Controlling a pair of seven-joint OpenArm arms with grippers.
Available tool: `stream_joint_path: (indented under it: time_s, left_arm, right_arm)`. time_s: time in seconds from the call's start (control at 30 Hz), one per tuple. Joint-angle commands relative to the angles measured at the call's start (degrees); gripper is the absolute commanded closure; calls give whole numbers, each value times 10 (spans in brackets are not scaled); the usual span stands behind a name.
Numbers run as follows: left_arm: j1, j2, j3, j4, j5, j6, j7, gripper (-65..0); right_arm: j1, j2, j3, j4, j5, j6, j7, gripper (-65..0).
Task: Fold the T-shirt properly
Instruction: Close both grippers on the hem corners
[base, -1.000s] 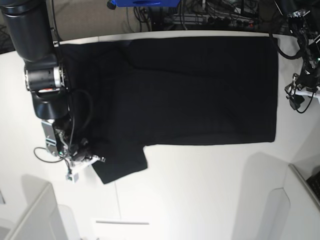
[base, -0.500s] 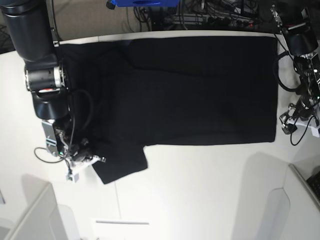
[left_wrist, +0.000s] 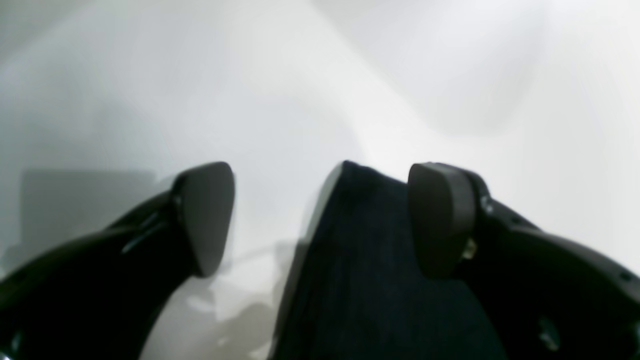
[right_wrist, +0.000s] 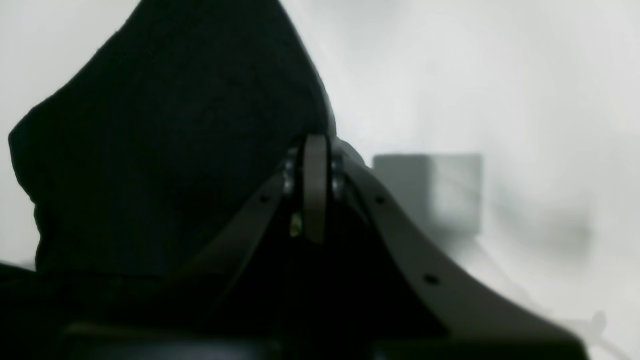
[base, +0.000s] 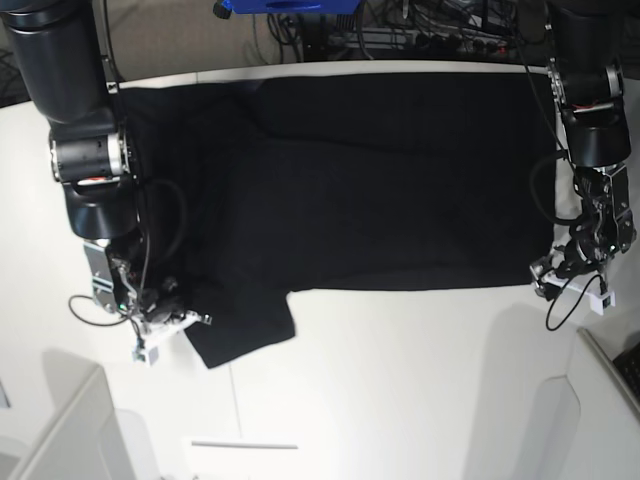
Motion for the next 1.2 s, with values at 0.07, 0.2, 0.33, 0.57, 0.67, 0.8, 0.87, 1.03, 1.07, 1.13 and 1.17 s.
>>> stream_joint_path:
  time_s: [0.07, 0.2, 0.33, 0.57, 0.67, 0.8, 0.87, 1.03, 1.07, 1.13, 1.17]
  left_arm:
    - [-27, -8, 25, -8, -5, -5, -18, -517]
    - [-29, 0, 59, -13, -5, -5, -41, -515]
    - [-23, 2, 77, -13, -6, -5, -42, -515]
    - [-9, 8, 78, -13, -6, -5, -44, -232]
    - [-7, 9, 78, -7, -6, -5, -43, -53]
    - [-7, 9, 78, -7, -7, -5, -41, 0]
    - [-7, 8, 78, -2, -7, -5, -41, 0]
    - [25, 6, 71, 69, -9, -5, -39, 0]
    - [32, 6, 71, 86, -10, -5, -39, 0]
    - [44, 6, 70, 110, -10, -5, -34, 0]
    - [47, 6, 70, 118, -10, -5, -26, 0]
  right_arm:
    - [16, 4, 0, 5, 0, 3, -5, 0]
    - [16, 4, 0, 5, 0, 3, -5, 0]
    - [15, 4, 0, 5, 0, 3, -5, 0]
    - [10, 5, 0, 5, 0, 3, -5, 0]
    - [8, 4, 0, 5, 0, 3, -2, 0]
    - [7, 7, 1, 21, 0, 3, -2, 0]
    - [-9, 8, 1, 55, 0, 3, -3, 0]
    - [-50, 22, 5, 160, 0, 0, -6, 0]
    - [-54, 23, 5, 172, 0, 0, -6, 0]
    - [-63, 23, 5, 189, 0, 0, -6, 0]
    - [-67, 24, 5, 199, 0, 0, -6, 0]
